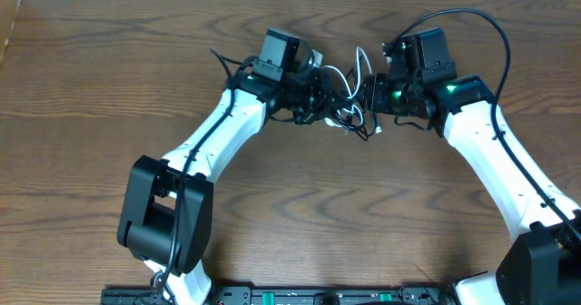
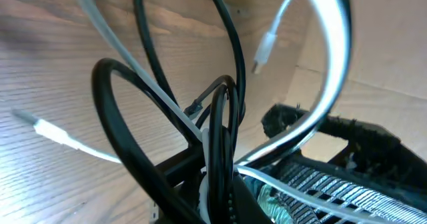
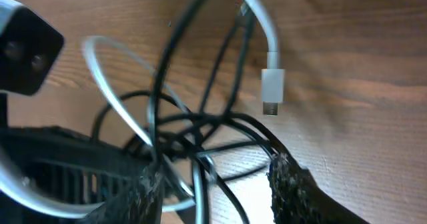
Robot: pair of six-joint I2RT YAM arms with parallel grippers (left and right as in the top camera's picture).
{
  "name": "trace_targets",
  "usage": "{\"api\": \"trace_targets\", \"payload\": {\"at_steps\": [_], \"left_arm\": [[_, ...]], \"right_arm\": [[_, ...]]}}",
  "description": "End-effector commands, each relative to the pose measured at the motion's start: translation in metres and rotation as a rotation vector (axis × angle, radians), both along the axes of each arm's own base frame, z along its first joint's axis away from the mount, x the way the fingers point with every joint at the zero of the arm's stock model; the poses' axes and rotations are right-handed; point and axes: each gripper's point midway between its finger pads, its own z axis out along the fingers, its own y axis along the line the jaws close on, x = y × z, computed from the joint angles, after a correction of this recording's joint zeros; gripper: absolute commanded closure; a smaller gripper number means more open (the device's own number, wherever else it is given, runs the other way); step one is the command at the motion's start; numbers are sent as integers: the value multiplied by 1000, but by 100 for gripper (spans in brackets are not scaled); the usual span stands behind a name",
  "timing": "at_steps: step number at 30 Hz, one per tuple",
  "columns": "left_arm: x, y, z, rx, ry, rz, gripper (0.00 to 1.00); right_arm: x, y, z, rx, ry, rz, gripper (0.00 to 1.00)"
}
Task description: Untangle cables
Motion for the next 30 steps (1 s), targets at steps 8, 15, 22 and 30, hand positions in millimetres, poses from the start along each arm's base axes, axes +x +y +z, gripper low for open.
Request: {"api": "trace_targets", "payload": {"at_steps": [8,15,22,30], "left_arm": [[-14,-17,2,-30,1,-64,93],[-17,-25,23,-140,-111,-178,93],[-15,-24,41,-226,-262,-276,93],[-21,-16,23,-147,-370,-348,92]], "right_arm": [[1,5,0,16,-1,5,56],[-4,5,-7,1,24,16,76],[-7,5,-11,-21,25,44,99],[-7,8,-8,0,24,52,99]]}}
